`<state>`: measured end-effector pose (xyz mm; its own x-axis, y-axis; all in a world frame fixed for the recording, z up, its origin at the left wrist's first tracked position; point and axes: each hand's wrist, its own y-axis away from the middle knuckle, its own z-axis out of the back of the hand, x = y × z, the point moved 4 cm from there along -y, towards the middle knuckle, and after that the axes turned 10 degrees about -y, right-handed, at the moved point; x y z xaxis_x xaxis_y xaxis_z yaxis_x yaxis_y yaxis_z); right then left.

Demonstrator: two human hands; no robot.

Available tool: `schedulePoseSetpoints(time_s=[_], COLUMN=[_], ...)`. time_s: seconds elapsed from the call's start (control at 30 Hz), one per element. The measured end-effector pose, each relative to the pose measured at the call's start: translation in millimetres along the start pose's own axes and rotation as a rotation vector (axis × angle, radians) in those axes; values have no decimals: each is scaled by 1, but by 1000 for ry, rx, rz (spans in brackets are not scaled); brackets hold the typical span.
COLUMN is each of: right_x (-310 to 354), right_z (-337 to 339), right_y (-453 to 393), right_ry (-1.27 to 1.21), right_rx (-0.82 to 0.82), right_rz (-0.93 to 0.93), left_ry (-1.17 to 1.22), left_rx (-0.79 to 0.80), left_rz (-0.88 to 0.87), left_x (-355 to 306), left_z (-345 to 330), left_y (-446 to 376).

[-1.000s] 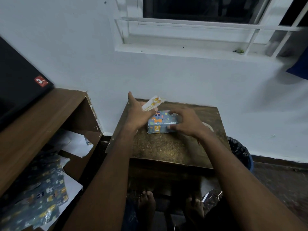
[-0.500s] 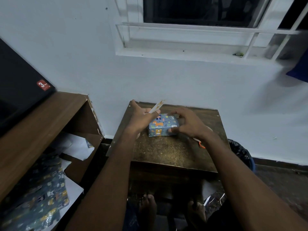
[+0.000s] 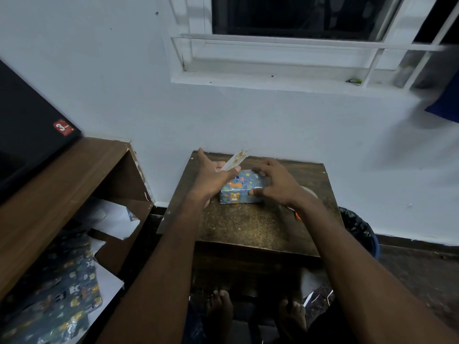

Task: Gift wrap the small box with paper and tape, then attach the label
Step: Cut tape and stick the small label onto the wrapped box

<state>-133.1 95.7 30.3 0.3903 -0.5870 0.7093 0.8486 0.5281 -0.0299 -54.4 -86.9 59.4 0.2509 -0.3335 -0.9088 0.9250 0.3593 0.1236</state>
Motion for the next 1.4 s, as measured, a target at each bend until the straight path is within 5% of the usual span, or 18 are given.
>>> schedulePoseSetpoints(time_s=[0.53,0.8,1.13,1.4], right_x=[1,-1,17,15], right_z=[14,20,6,-2], right_y=[9,12,9,6], right_ry=[-103,-273,-45,-65], right_rx=[-77,-8,-6,22], right_rz=[-10,-77,129,110], left_ry=[-25,-295,-490,-507], left_rx=[57,127,110,96], left_rz=[-47,-222,-285,-277], left_x=[22,22,26,27], left_z=[-7,-13,-18,-20], left_y=[-21,-21,-19,-20])
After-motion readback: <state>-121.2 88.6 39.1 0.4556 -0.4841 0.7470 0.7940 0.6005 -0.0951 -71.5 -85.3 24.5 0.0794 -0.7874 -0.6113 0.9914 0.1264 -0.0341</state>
